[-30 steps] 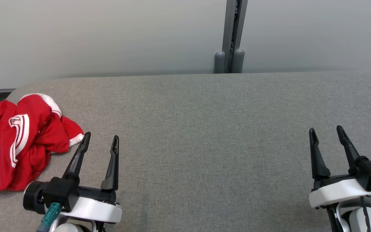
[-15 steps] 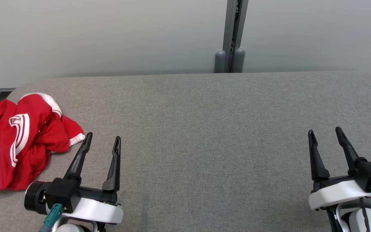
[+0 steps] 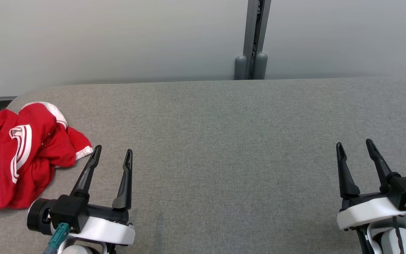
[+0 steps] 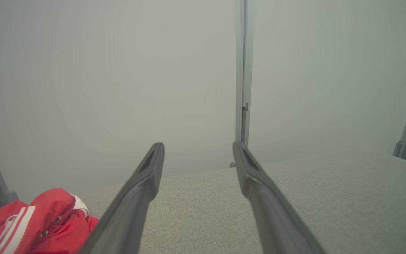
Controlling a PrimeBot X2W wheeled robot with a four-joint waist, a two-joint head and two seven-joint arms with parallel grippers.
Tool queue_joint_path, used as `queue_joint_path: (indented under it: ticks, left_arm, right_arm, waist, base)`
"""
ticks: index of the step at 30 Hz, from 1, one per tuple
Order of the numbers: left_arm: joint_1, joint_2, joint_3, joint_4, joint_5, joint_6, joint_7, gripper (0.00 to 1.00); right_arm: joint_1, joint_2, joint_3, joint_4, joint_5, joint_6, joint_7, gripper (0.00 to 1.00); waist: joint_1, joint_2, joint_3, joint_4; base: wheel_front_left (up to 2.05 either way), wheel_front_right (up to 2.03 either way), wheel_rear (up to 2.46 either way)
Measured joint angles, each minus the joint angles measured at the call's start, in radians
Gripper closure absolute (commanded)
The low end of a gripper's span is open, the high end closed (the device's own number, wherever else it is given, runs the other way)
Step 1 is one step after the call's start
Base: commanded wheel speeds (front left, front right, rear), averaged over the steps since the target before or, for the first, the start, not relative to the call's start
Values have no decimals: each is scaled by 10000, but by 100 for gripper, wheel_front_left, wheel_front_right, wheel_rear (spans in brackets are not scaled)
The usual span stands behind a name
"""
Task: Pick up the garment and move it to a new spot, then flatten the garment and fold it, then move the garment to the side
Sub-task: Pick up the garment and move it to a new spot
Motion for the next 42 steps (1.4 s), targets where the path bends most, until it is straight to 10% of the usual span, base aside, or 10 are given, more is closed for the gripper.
queue_joint_path:
  ticks: [20,42]
  left_arm:
    - [-7,0,27,107,-63,36,0,0]
    - [24,0,263,460,-550,489,0,0]
  right_arm:
    - [-1,0,201,-73,347,0,0,0]
    - [108,-213,1396,-410,1313,0,0,0]
  waist:
    - [0,0,19,528]
    - [0,0,88,3171]
  base:
    - [0,0,0]
    - [0,0,0]
